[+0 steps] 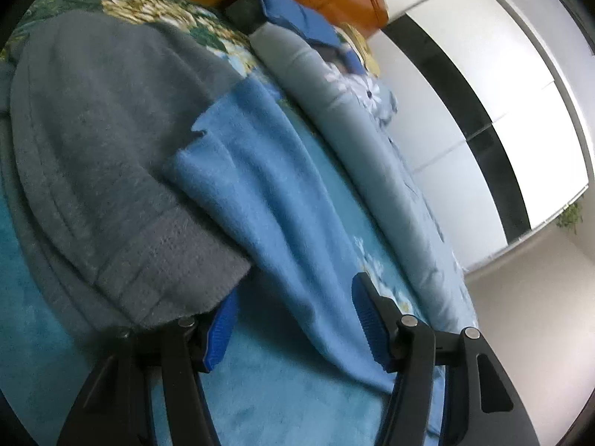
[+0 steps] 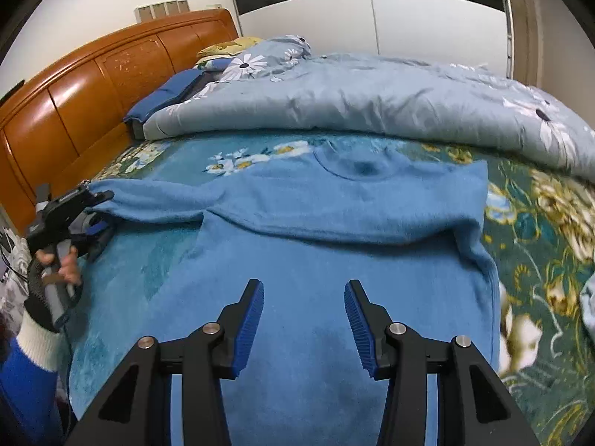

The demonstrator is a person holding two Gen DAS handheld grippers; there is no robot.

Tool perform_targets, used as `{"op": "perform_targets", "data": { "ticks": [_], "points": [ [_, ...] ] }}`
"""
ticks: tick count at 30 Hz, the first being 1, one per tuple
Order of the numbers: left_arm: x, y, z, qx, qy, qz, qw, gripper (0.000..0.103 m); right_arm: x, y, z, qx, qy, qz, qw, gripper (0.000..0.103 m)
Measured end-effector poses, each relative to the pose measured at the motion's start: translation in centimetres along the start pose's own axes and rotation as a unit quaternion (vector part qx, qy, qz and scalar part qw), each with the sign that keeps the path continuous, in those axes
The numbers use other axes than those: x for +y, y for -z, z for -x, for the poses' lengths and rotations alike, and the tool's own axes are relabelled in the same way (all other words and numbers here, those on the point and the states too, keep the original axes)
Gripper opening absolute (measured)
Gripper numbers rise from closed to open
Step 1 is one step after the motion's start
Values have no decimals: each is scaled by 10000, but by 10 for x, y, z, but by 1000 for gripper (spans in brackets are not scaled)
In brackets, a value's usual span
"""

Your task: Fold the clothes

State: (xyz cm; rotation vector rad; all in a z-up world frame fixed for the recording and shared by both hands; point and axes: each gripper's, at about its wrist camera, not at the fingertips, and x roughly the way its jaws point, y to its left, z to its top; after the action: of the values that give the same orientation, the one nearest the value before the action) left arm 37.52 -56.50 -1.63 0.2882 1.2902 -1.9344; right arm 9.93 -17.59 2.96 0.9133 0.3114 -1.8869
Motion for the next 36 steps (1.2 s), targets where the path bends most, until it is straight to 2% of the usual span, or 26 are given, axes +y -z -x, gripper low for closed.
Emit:
{"op": "perform_targets", "data": {
  "ticks": [1,2,3,5,7,8,12,15,18,20,23,25,27,30,33,35,36],
  "points": [
    [-3,1,-2,-15,-126,-60,9999,54,-2,2,1,-8,-17,-18,10000,49],
    [-5,1,-2,-32,-252,-119,9996,33,-3,2,3,-36,-43,-29,10000,49],
    [-6,1,-3,-61,-407,-183,9990,19,-3,3,5,-64,-68,-39,9999,49],
    [-4,-1,-3,-41,-507,-105,9987,10,-5,4,9,-140,-105,-41,9998,49],
    [-3,-4,-1,13,-503,1,9987,8,-8,5,16,-222,-126,-59,9997,49],
    [-7,-5,1,46,-454,4,9990,4,-10,7,19,-250,-128,-85,9996,49],
    [-42,-8,12,129,-149,-150,9997,4,-21,11,29,-354,-135,-203,9991,49],
    [-84,-8,13,-113,-98,-669,9976,4,-38,14,35,-412,-113,-422,9982,49],
    [-142,-8,8,-221,58,-1392,9900,4,-53,16,46,-538,-33,-593,9968,49],
    [-188,5,11,-308,244,-2086,9772,4,-65,17,54,-652,65,-719,9953,49],
    [-266,49,10,-287,628,-3298,9415,4,-87,19,65,-806,175,-1059,9909,49],
    [-300,80,0,-51,865,-3795,9211,4,-99,18,72,-874,222,-1256,9880,49],
    [-327,118,-20,210,933,-4244,9004,4,-111,20,77,-920,282,-1400,9855,49],
    [-347,177,-59,766,859,-4724,8738,4,-123,27,82,-923,343,-1596,9823,49],
    [-340,243,-90,1342,607,-5104,8472,4,-134,36,85,-858,410,-1732,9803,49],
    [-332,274,-100,1643,462,-5244,8342,4,-139,42,87,-810,459,-1768,9798,49],
    [-330,279,-99,1728,440,-5279,8304,4,-141,44,88,-790,479,-1778,9797,49]
  ]
}}
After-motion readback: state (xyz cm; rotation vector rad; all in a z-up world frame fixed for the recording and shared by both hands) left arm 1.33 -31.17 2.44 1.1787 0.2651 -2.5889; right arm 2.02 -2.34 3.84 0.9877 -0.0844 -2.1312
